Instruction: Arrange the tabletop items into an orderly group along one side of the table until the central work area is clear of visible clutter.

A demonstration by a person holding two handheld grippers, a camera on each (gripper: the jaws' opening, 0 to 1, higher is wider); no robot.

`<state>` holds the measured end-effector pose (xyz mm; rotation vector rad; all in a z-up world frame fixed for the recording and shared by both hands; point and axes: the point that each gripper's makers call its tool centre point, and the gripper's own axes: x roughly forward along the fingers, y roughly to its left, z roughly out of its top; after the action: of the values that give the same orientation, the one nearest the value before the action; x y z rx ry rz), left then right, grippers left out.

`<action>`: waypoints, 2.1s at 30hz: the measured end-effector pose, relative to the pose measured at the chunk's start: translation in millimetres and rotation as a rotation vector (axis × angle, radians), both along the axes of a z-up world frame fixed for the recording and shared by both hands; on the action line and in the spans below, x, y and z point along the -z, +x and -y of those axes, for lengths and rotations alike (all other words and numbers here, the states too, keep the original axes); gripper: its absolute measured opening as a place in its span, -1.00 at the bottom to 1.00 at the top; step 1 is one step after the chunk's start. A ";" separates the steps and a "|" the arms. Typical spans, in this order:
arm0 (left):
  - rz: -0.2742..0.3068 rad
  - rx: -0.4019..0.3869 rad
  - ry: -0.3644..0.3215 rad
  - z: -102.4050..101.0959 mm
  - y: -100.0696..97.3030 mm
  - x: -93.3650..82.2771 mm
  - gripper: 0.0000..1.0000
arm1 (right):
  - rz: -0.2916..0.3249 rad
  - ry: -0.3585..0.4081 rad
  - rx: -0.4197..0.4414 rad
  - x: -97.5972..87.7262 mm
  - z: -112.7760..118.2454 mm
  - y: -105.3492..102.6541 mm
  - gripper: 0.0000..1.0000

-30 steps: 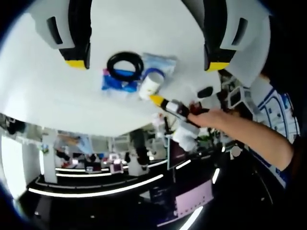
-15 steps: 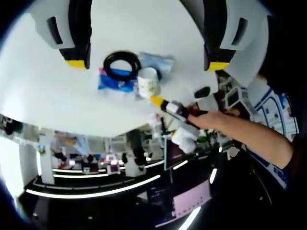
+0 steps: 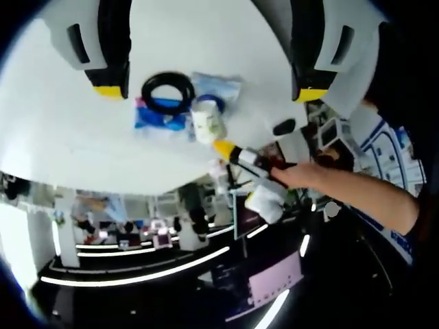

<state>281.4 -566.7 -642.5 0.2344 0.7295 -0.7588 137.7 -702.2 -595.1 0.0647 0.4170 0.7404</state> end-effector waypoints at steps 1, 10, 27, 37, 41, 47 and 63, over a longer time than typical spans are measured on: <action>0.005 0.003 0.004 -0.4 0.7 -1.4 -0.98 | -0.002 -0.001 -0.003 0.6 -0.9 -0.6 0.92; 0.059 0.028 0.030 -2.1 10.5 -20.2 -1.00 | 0.005 0.005 -0.010 -2.2 -2.2 0.2 0.92; 0.096 0.062 0.112 -7.1 6.0 -4.8 -1.00 | -0.005 0.014 -0.001 1.6 2.8 -3.0 0.92; 0.183 0.065 0.162 -13.5 18.0 -10.8 -0.68 | -0.007 0.016 0.003 2.3 6.1 -0.4 0.92; 0.180 0.065 0.171 -15.2 20.2 -9.6 -0.68 | -0.004 0.020 0.004 1.4 6.6 1.9 0.92; 0.148 0.062 0.189 -19.0 20.8 -0.2 -0.60 | -0.007 0.026 0.013 2.0 10.2 3.1 0.92; 0.094 0.081 0.207 -18.7 16.2 16.4 -0.68 | -0.023 0.027 0.030 7.0 14.0 1.9 0.91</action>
<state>297.6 -547.9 -658.9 0.4869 0.7132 -0.7444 139.6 -716.1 -602.1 0.1044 0.4269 0.7161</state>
